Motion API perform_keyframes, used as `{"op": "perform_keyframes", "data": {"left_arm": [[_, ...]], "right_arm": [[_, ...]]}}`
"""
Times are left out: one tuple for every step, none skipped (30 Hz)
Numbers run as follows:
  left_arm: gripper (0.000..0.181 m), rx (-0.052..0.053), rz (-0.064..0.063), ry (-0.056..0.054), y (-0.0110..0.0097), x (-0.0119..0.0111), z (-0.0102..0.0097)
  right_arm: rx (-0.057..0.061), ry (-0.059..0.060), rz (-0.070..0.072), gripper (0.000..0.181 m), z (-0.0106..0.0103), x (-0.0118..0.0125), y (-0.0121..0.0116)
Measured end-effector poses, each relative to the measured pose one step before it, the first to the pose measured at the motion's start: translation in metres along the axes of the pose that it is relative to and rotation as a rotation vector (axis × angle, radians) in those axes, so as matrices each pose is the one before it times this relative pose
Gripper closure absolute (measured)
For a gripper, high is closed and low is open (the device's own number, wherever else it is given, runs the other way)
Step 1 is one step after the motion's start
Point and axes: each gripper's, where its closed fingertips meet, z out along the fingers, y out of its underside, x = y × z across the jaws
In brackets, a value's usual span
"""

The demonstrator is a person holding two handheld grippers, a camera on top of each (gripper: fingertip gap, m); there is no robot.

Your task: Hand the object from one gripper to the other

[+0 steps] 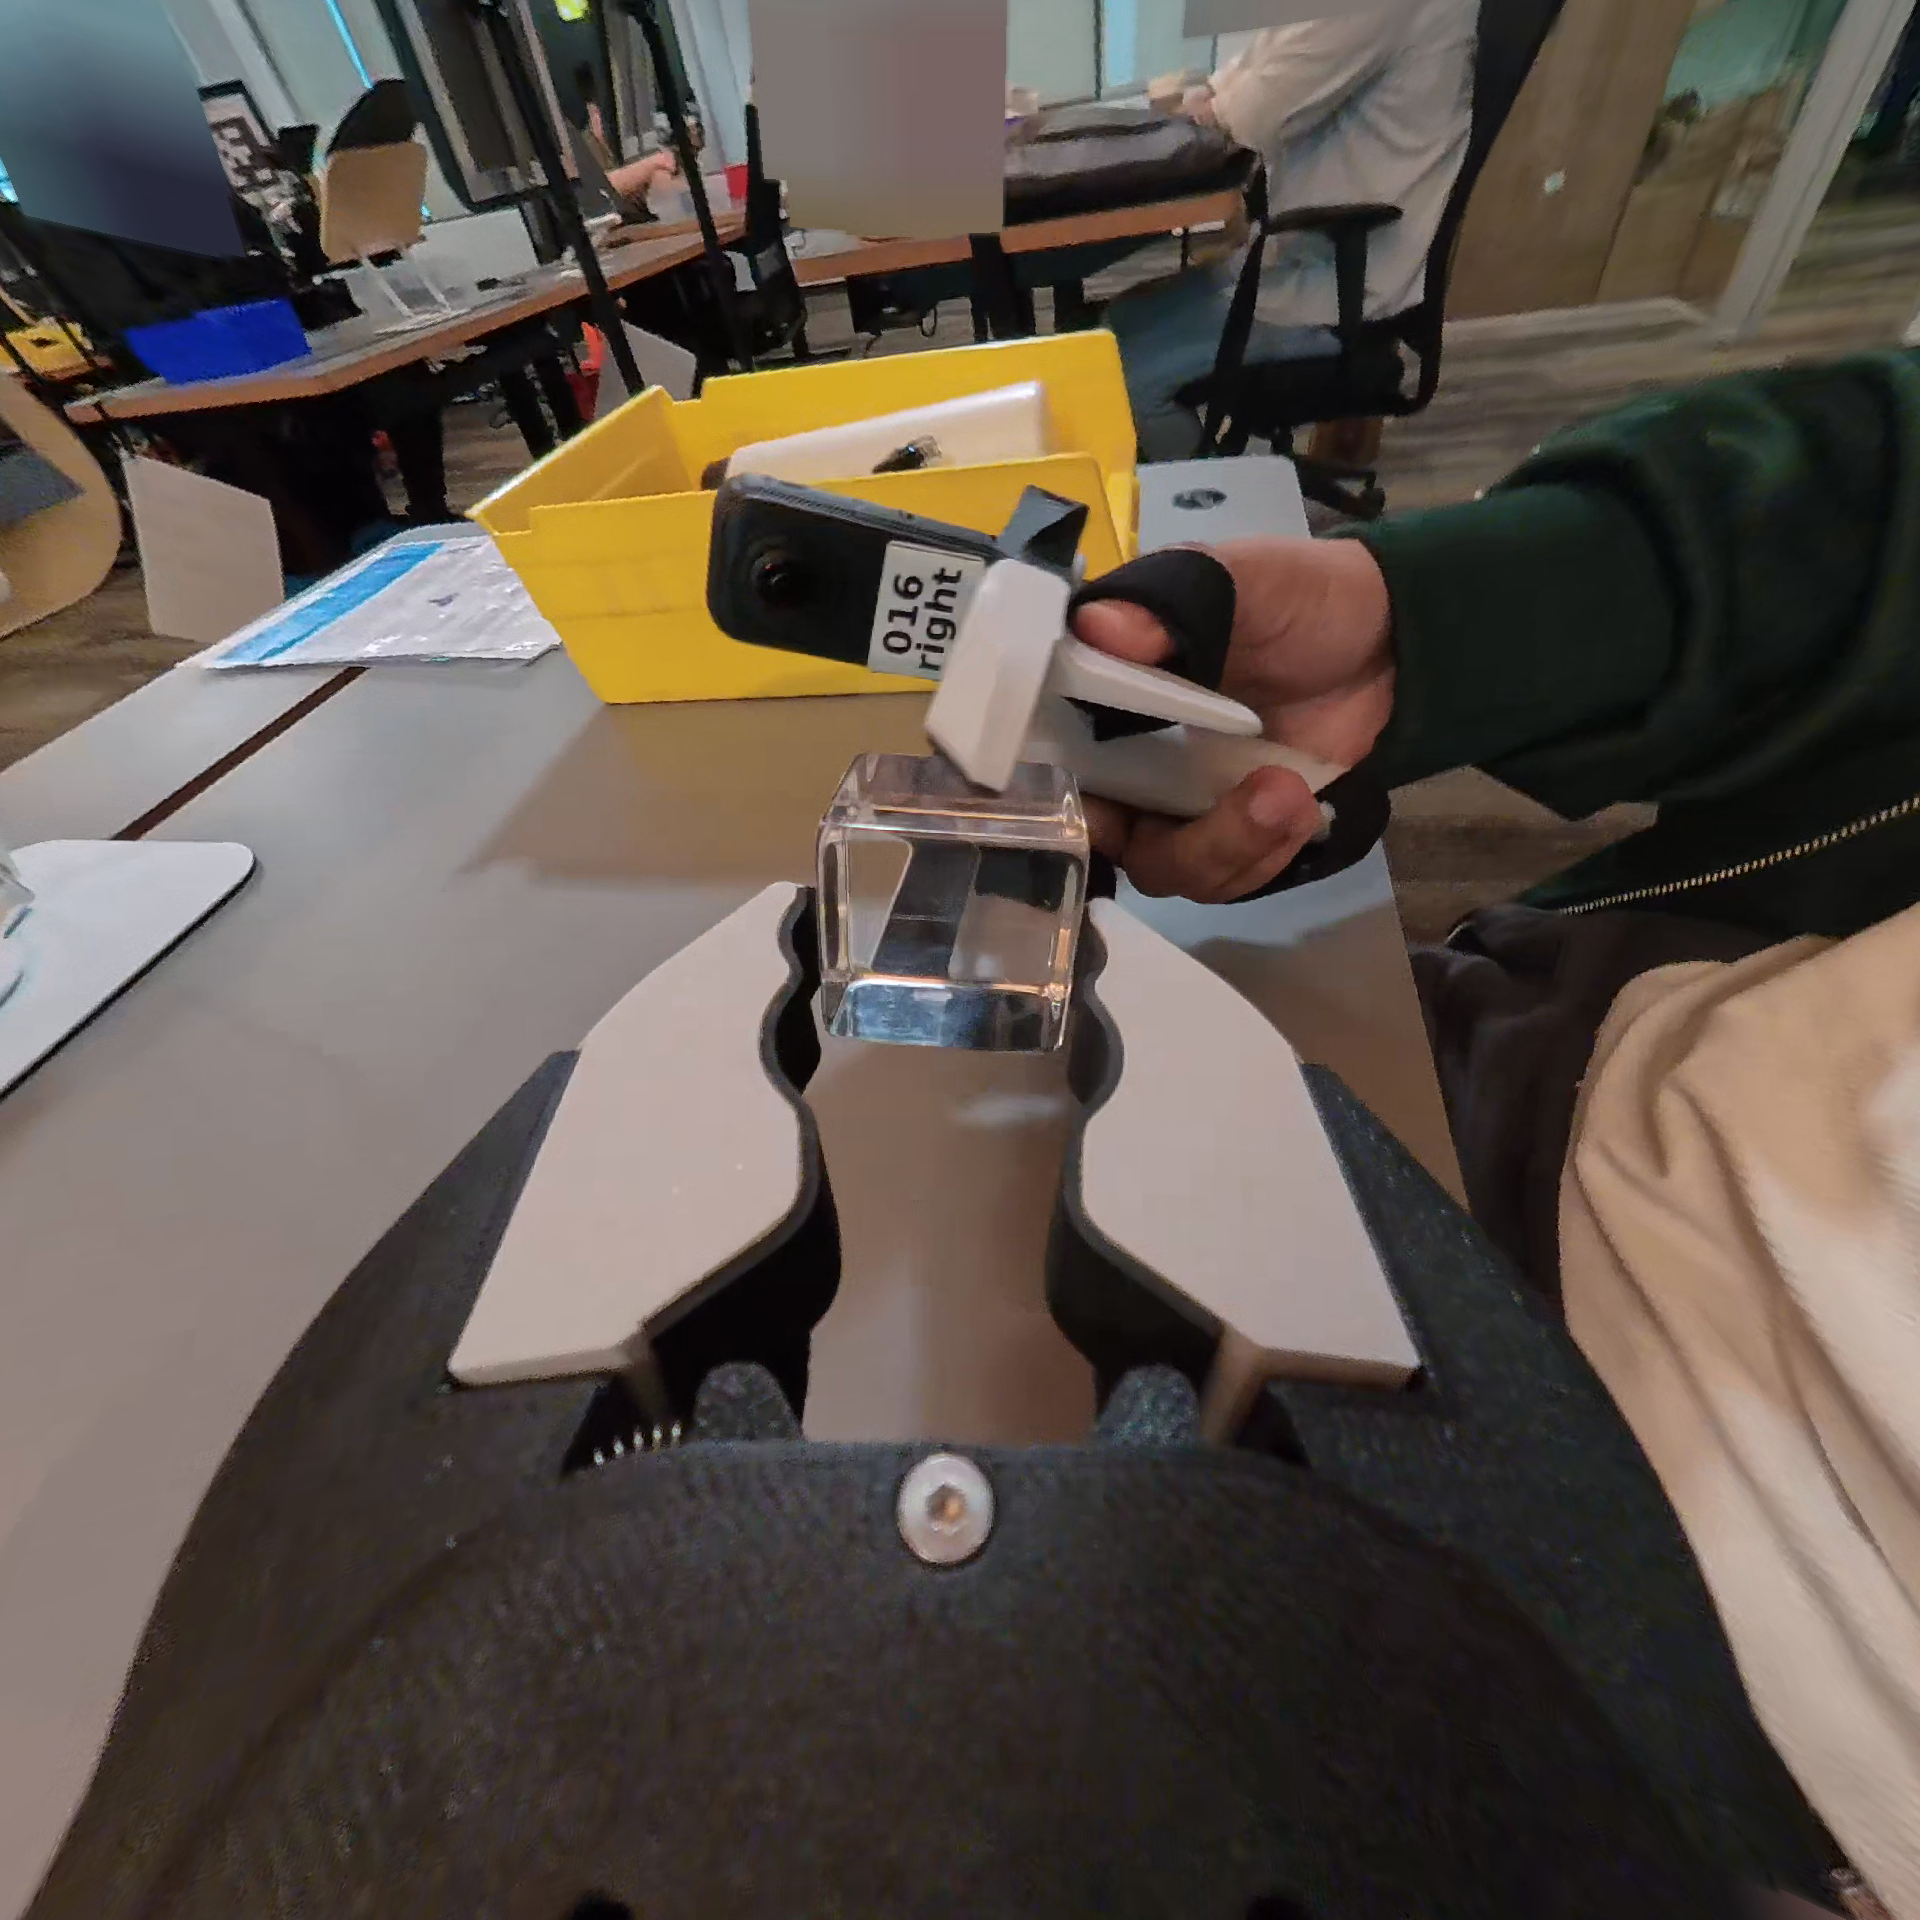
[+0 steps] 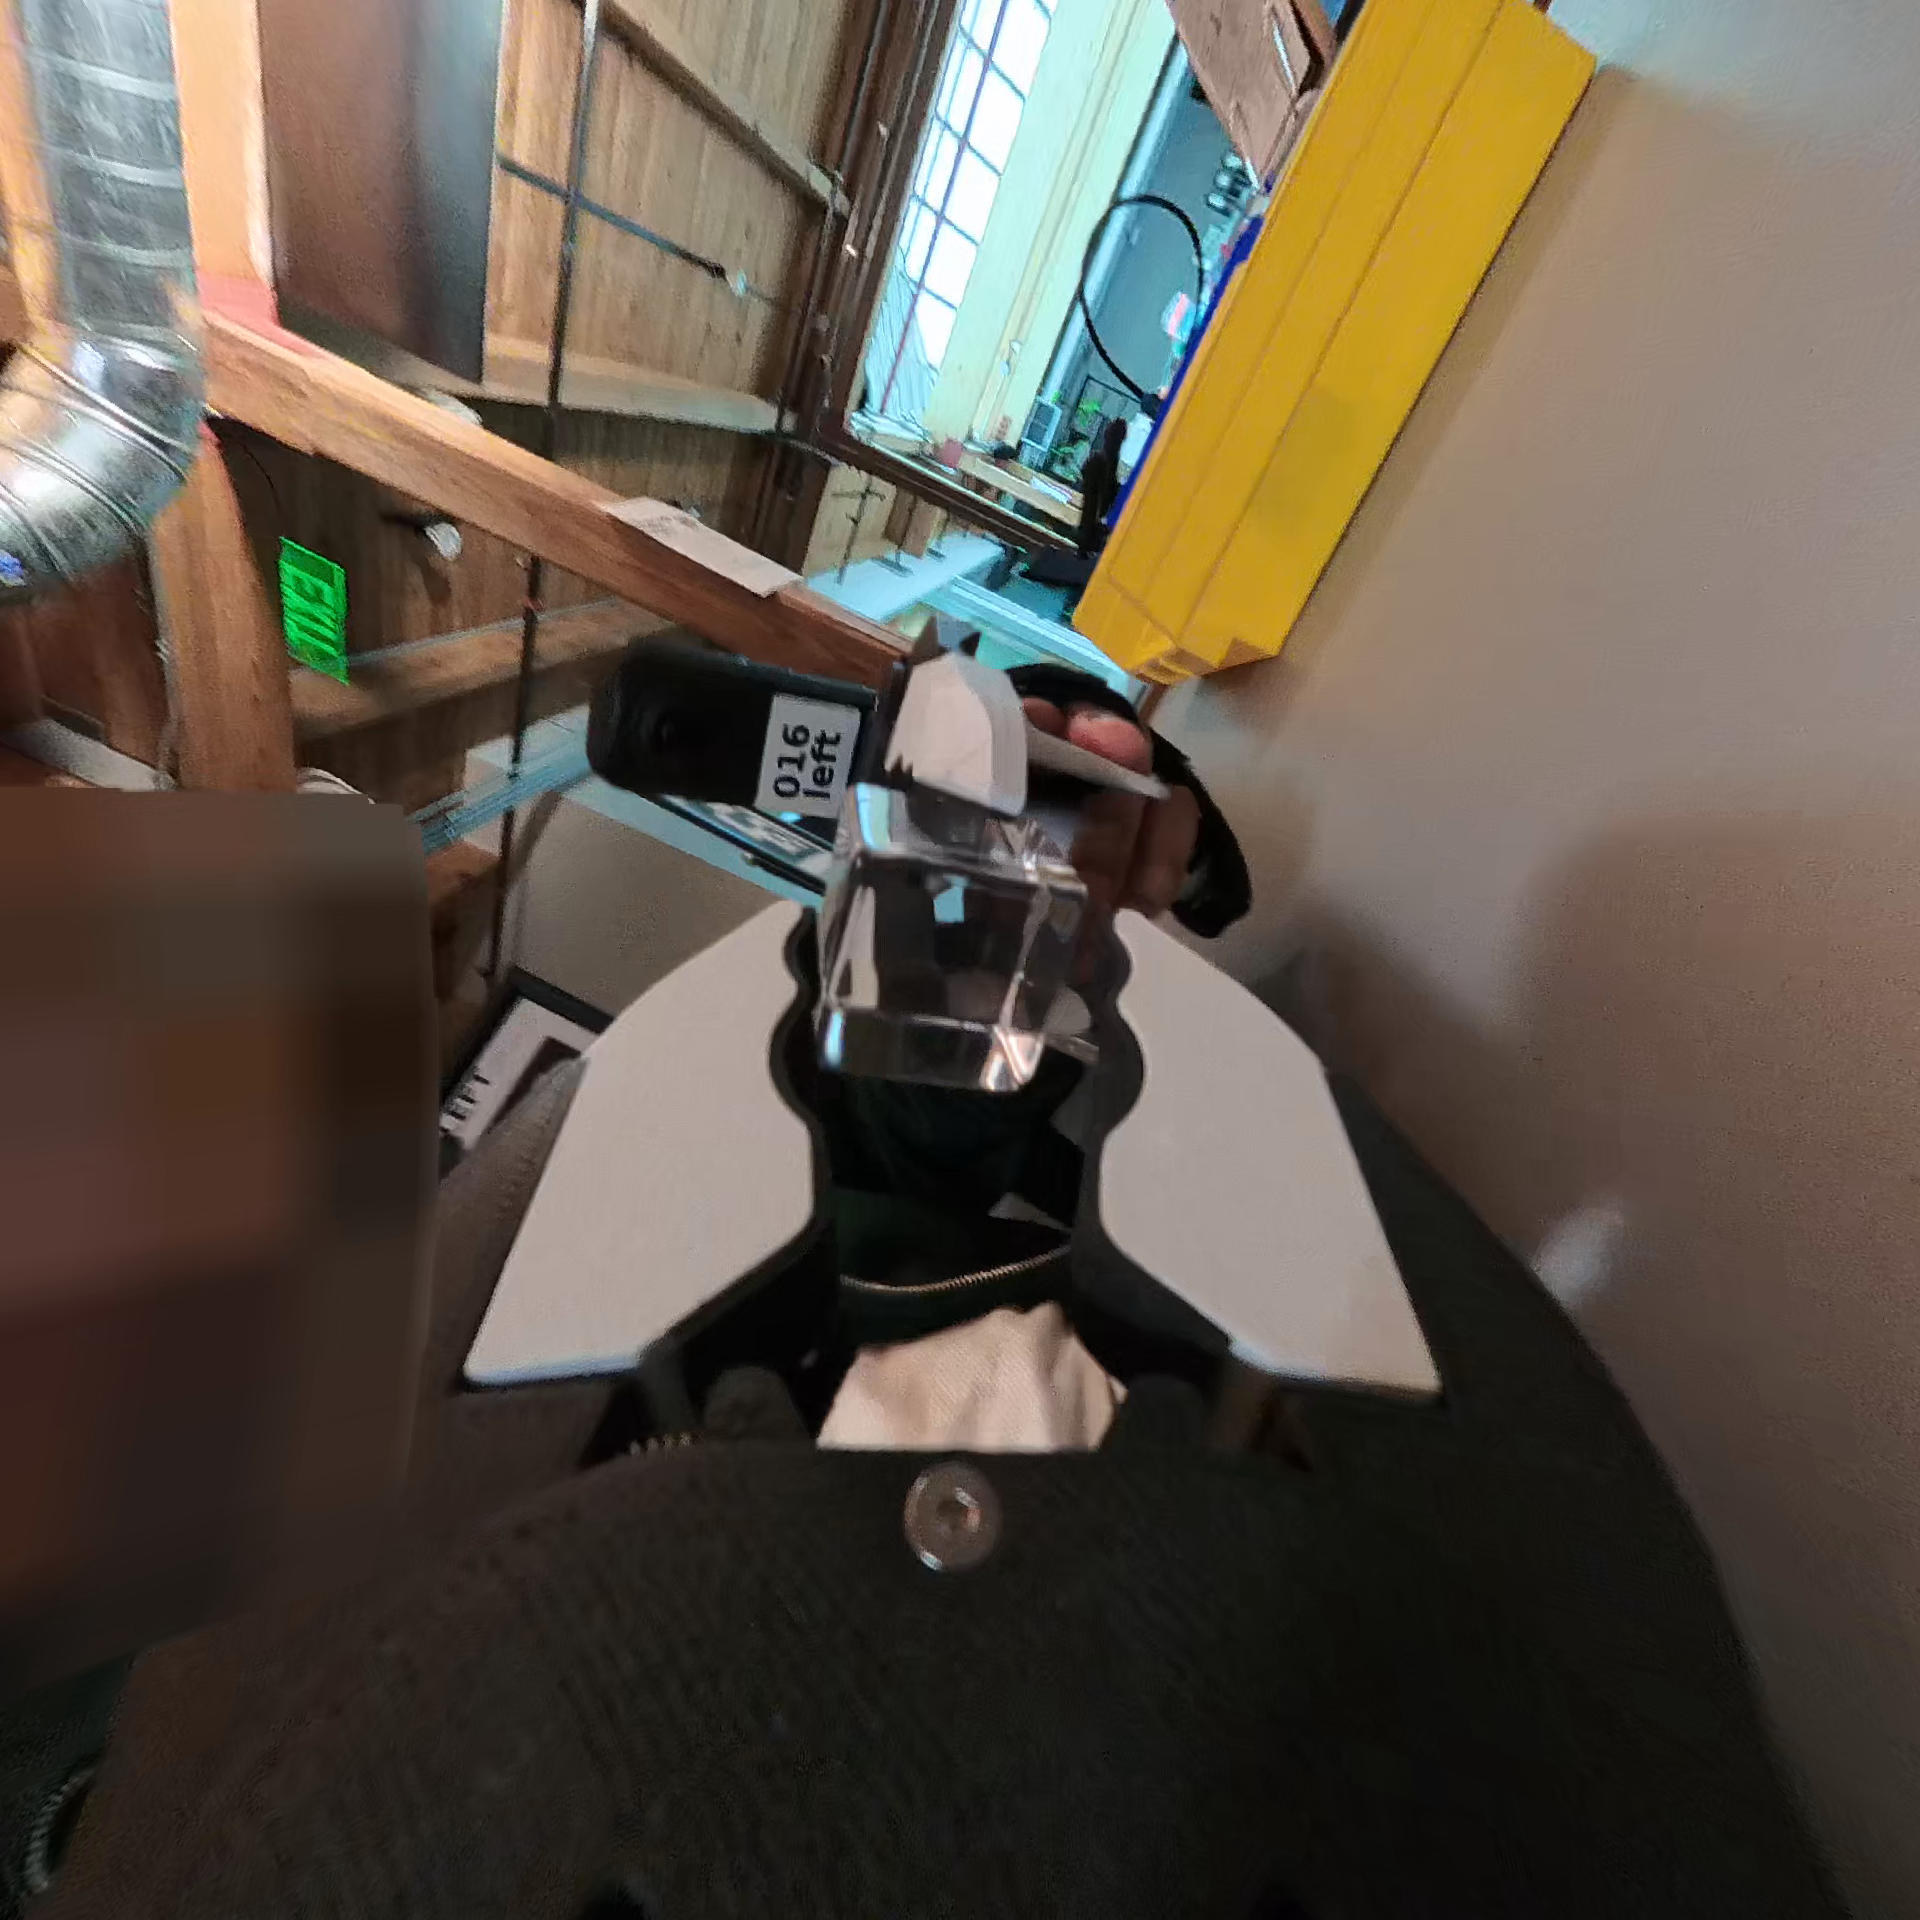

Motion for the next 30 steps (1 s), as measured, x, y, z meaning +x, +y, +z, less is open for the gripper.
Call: {"op": "perform_keyframes", "data": {"left_arm": [[0.135, 0.0106, -0.0263, -0.0051, -0.00059, -0.00325, -0.00145], [0.135, 0.0122, -0.033, -0.005, -0.00073, -0.00352, -0.00196], [0.135, 0.017, -0.0377, -0.0025, -0.00108, -0.00363, -0.0023], [0.134, 0.0152, -0.0473, 0.0021, -0.00075, -0.00357, -0.00228], [0.134, 0.0112, -0.0598, 0.0046, -0.00033, -0.0038, -0.00236], [0.134, 0.0144, -0.062, 0.0108, -0.00058, -0.00335, -0.00205], [0.134, 0.0219, -0.0585, 0.0176, -0.00147, -0.00238, -0.002], [0.134, 0.0275, -0.0553, 0.021, -0.00194, -0.00154, -0.00185], [0.134, 0.0258, -0.0541, 0.0276, -0.0019, -0.00024, -0.0016], [0.134, 0.0201, -0.0452, 0.0261, -0.00133, 0.00035, -0.00112], [0.134, 0.0141, -0.0292, 0.0164, -0.00083, 0.00032, -0.00064], [0.134, 0.0056, -0.0147, 0.0095, -0.00006, 0.00051, 0.00006], [0.134, -0.0041, -0.0054, 0.0049, 0.00088, 0.00084, 0.0007], [0.134, -0.0087, 0.0013, 0.0029, 0.00135, 0.00108, 0.00121], [0.134, -0.0117, -0.0028, 0.0035, 0.00169, 0.00142, 0.0015], [0.134, -0.0107, -0.0112, -0.0001, 0.00158, 0.00065, 0.00174], [0.134, -0.0042, -0.0141, 0.0049, 0.00101, 0.00118, 0.00181], [0.134, 0.0014, -0.0169, 0.0123, 0.00054, 0.00191, 0.00159], [0.133, 0.0061, -0.0198, 0.0128, 0.00007, 0.00177, 0.00149], [0.133, 0.0084, -0.0187, 0.0112, -0.00018, 0.00155, 0.00134], [0.134, 0.0093, -0.0153, 0.0108, -0.00034, 0.00139, 0.0011], [0.134, 0.0097, -0.0123, 0.0105, -0.00047, 0.00142, 0.00084], [0.134, 0.0068, -0.0096, 0.0094, -0.00022, 0.00126, 0.00073], [0.134, 0.0046, -0.0049, 0.0066, -0.00013, 0.00099, 0.00072], [0.134, 0.0014, -0.0028, 0.002, 0.00025, 0.00037, 0.0006], [0.134, -0.004, 0.0003, 0.0008, 0.00093, 0.00029, 0.00065], [0.134, -0.0055, 0.0041, -0.0014, 0.00113, -0.00006, 0.00068], [0.134, -0.0062, 0.0035, -0.0002, 0.00122, 0.00035, 0.00085], [0.134, -0.0038, 0.0024, 0.0025, 0.00093, 0.00065, 0.00101], [0.134, -0.0038, 0.0004, 0.0043, 0.00105, 0.00102, 0.00123]], "right_arm": [[-0.0028, 0.0242, -0.0323, 0.127, -0.00127, 0.00144, -0.00115], [0.0163, 0.0206, -0.0407, 0.124, -0.00205, 0.00066, -0.00348], [0.0251, 0.0157, -0.0376, 0.121, -0.00213, -0.00036, -0.00477], [0.0311, 0.0088, -0.0422, 0.119, -0.00169, -0.00142, -0.00559], [0.0364, 0.0055, -0.0525, 0.115, -0.00129, -0.00224, -0.00607], [0.0374, 0.0093, -0.058, 0.112, -0.00122, -0.00176, -0.00579], [0.0286, 0.009, -0.0565, 0.109, -0.00067, -0.0016, -0.00454], [0.0175, 0.0025, -0.054, 0.109, -0.00047, -0.00221, -0.00291], [0.0099, 0.0002, -0.0504, 0.111, -0.00027, -0.00236, -0.00182], [0.0034, 0.002, -0.0431, 0.113, -0.00004, -0.00189, -0.00088], [-0.0016, 0.0029, -0.0367, 0.116, 0.00002, -0.0016, -0.00046], [0.0, 0.0034, -0.0361, 0.118, -0.00007, -0.00122, -0.0005], [0.0032, 0.0118, -0.0352, 0.119, -0.00026, 0.00018, -0.00081], [0.0005, 0.0148, -0.0328, 0.12, -0.00027, 0.00099, -0.00032], [-0.0038, 0.0097, -0.0296, 0.12, -0.00016, 0.00051, 0.00035], [-0.0069, 0.0091, -0.0254, 0.121, 0.00029, 0.00032, 0.00071], [-0.012, 0.0124, -0.0217, 0.122, 0.00051, 0.00106, 0.00155], [-0.0126, 0.0102, -0.0197, 0.123, 0.00065, 0.00073, 0.00202], [-0.0119, 0.0108, -0.0179, 0.123, 0.00079, 0.00082, 0.00202], [-0.0104, 0.0014, -0.0149, 0.123, 0.00103, -0.00059, 0.00179], [-0.0087, -0.0008, -0.0091, 0.124, 0.00117, -0.00098, 0.00147], [-0.0089, 0.0017, -0.0068, 0.125, 0.00095, -0.00052, 0.0014], [-0.0064, -0.0025, -0.0062, 0.127, 0.0008, -0.00101, 0.00119], [-0.0065, -0.0031, -0.0017, 0.128, 0.00098, -0.0009, 0.00118], [-0.0078, -0.0025, 0.0036, 0.128, 0.00092, -0.0007, 0.00143], [-0.0002, -0.0066, 0.0067, 0.129, 0.0008, -0.00116, 0.00046], [0.0044, -0.0065, 0.0109, 0.13, 0.00053, -0.00097, -0.00022], [0.0012, -0.0073, 0.0124, 0.132, 0.00067, -0.00092, 0.00032], [-0.0041, -0.0092, 0.0118, 0.135, 0.00078, -0.00117, 0.00108], [-0.0078, -0.0041, 0.0103, 0.137, 0.0009, -0.00059, 0.00148]]}}
